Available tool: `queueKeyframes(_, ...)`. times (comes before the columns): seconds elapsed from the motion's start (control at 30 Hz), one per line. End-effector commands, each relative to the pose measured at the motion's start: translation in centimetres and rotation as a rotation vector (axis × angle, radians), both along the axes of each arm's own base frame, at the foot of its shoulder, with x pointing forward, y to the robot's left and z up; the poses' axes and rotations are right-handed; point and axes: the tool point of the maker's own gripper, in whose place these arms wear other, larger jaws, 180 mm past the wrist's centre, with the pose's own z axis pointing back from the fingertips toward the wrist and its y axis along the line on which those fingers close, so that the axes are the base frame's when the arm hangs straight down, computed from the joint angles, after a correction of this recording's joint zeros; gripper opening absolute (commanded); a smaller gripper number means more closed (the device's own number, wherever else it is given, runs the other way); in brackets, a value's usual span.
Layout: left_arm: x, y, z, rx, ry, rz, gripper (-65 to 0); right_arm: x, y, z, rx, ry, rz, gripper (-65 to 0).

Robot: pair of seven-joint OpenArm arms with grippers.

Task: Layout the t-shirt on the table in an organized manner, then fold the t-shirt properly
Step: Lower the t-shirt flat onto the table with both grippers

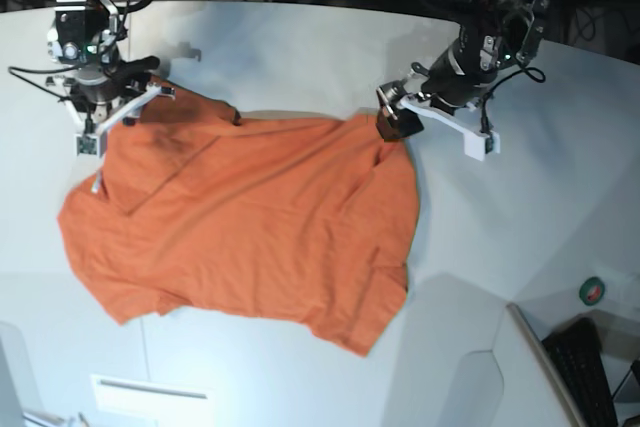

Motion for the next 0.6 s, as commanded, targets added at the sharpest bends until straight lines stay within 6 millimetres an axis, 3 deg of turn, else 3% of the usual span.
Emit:
queueKeyframes(0.0,0.6,1.2,1.3,0.010,-0.048,0.024,-10.0,1.1,-0.1,1.0,0.015,-0.054,-0.008,-41.0)
queueKeyframes(0.1,0.8,4.0,2.7,0.027,-0.104,0.062,-10.0,1.2,-0.1,1.2,0.112,-0.073,-0.071,-35.0)
queueKeyframes(0.2,1.2,5.5,3.7,0.018,-0.176,0.046,-10.0,1.5,-0.2,1.6,0.232,-0.105,-0.141,-34.2)
queueKeyframes(0.3,1.0,7.0,2.1,0.019,-0.157,0.055,-10.0,1.8,0.2,2.1,0.312,-0.132,-0.134,-34.2)
queueKeyframes(0.5,1.1,8.1,-0.7,0.123,-0.094,0.020,-10.0,1.5,-0.1,2.0,0.373,-0.153,-0.139,-33.6)
queueKeyframes(0.57,1.3,6.4,-0.4,0.200,-0.115,-0.061,-10.0,1.3,-0.4,1.8,0.444,-0.168,-0.171,-33.6)
